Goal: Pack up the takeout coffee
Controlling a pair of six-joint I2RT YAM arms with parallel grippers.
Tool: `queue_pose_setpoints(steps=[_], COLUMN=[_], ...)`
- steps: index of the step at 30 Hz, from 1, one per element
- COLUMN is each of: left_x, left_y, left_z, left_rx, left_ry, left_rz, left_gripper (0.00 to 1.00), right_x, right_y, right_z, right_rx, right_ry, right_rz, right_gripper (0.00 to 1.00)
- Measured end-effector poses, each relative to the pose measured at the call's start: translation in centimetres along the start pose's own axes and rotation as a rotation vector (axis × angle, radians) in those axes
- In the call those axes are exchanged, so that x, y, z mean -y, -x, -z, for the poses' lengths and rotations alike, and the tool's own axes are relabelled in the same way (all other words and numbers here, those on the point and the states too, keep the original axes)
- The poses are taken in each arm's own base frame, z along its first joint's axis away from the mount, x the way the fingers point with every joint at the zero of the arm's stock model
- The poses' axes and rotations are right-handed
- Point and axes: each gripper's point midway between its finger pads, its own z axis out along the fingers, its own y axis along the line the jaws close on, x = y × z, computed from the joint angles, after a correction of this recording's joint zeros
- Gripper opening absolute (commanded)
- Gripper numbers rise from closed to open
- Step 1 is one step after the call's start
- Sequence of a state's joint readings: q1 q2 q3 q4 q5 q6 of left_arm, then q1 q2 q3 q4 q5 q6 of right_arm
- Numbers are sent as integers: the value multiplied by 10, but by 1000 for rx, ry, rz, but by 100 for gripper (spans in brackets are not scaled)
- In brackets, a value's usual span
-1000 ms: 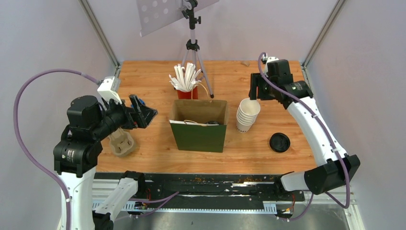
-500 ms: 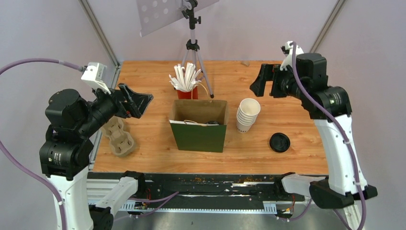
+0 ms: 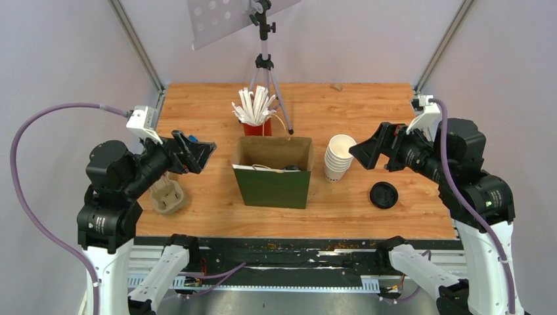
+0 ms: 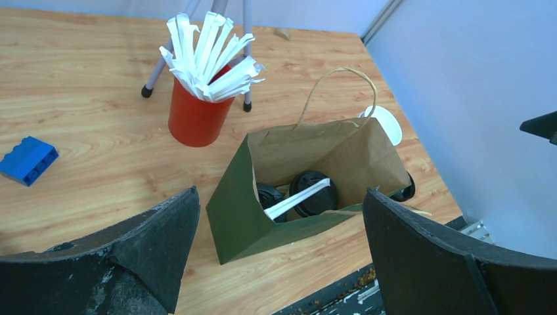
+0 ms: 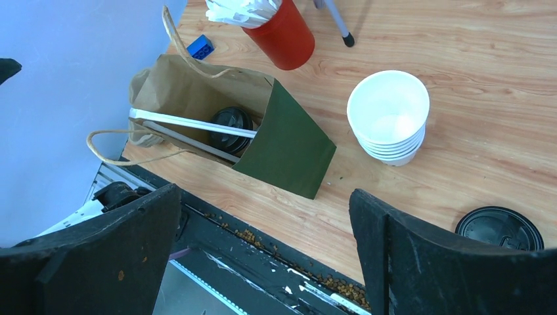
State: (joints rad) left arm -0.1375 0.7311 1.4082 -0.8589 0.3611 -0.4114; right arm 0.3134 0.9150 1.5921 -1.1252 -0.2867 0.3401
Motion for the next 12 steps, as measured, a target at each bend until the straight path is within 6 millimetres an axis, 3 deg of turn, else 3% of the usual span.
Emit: queue_pose_setpoints(steps=[12], left_x=[4], left_y=[-1], left_z=[9], left_rx=[29], left_ry=[-15], left_rz=[-5], left_gripper=[100], right_x=[-5], right_y=[6], right_z=[10], right_rx=[53], right_ry=[15], right_rz=[8], right_gripper=[100])
